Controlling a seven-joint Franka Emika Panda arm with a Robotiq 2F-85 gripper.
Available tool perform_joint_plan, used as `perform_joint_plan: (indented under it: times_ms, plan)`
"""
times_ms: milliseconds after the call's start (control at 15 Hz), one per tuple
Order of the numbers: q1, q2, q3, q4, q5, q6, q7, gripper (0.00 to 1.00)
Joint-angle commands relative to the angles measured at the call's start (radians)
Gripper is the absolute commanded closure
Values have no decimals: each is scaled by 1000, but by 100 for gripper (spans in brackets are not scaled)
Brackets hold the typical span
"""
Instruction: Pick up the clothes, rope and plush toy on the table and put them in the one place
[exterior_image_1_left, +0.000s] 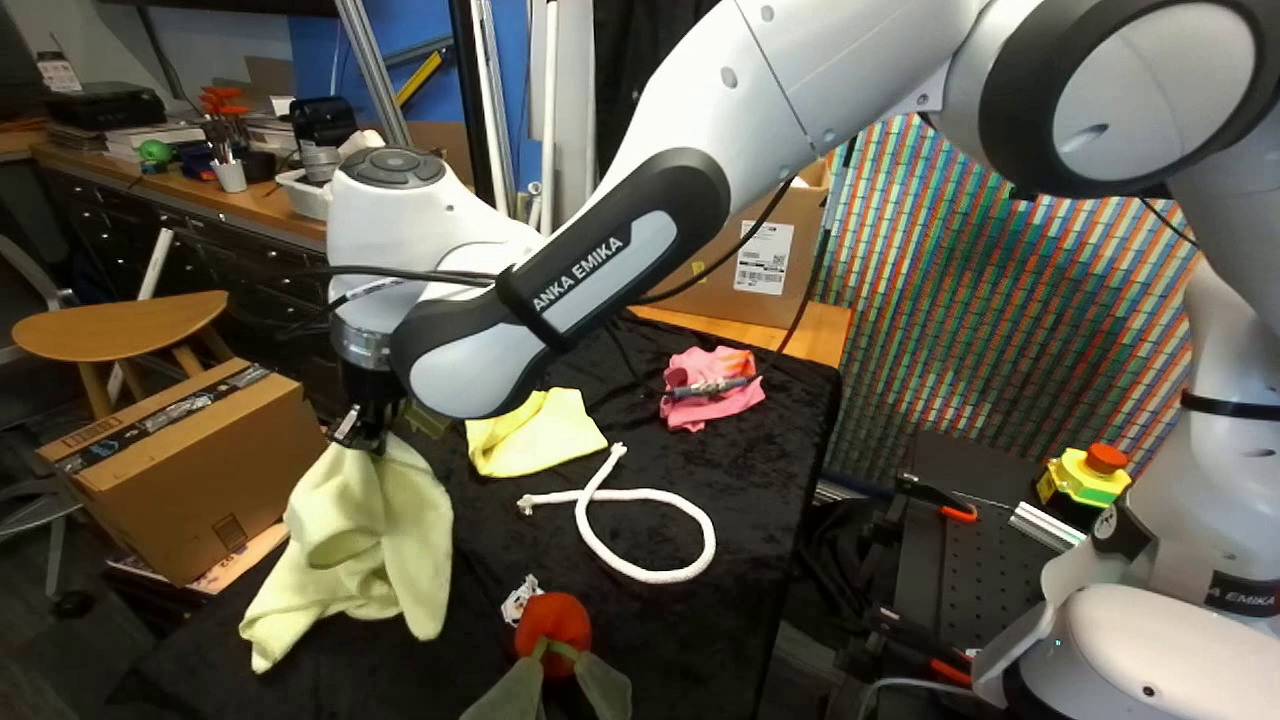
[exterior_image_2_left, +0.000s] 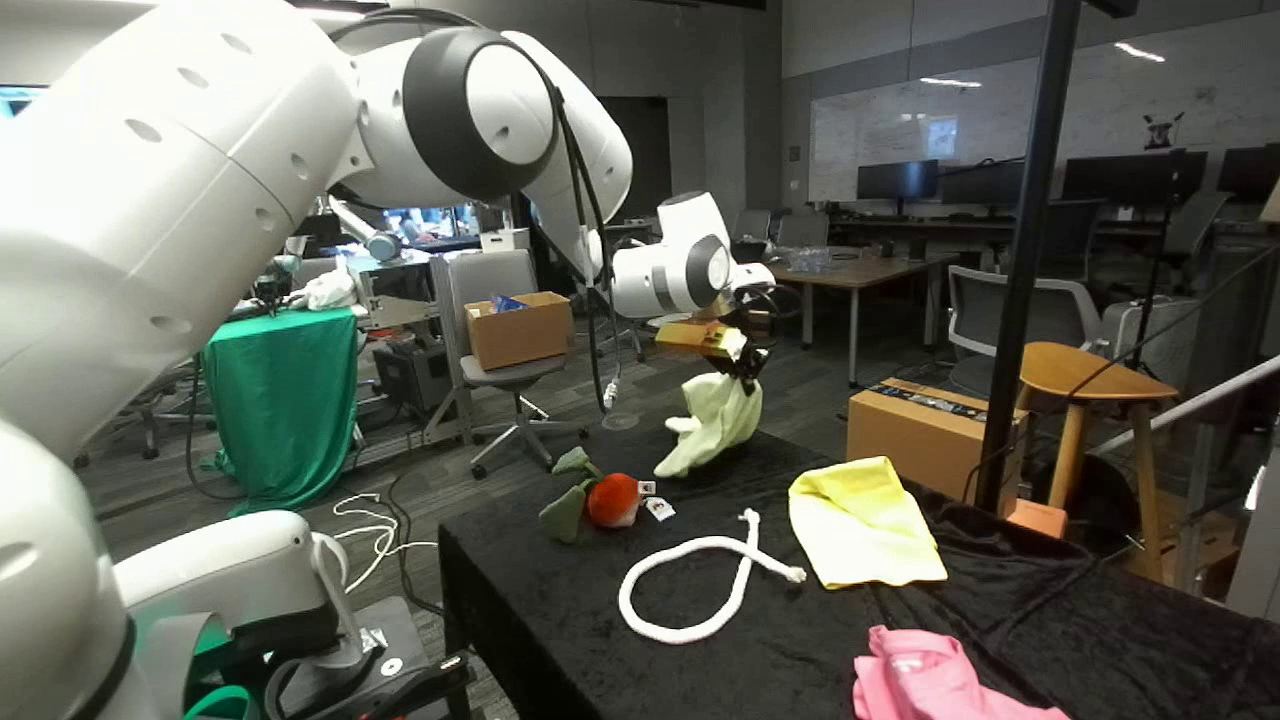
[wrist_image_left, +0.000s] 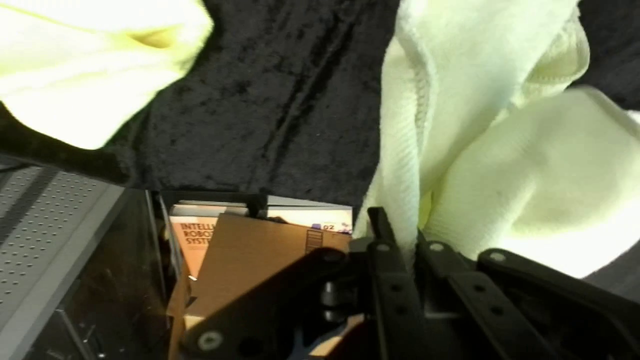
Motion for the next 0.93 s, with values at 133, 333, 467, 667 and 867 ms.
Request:
perform_joint_plan:
  times_ms: [133,333,467,667,867]
  plan:
    - [30,-247,-125,-337,-49,154,161,93]
    - [72,-360,-217,-486,-130,224,265,92]
    - [99,-443,-272,-588,-193,258,332,92]
    - [111,-596,-300,-744,-254,251,342,93]
    - [81,-758,-260,-883,-251,213,267,93]
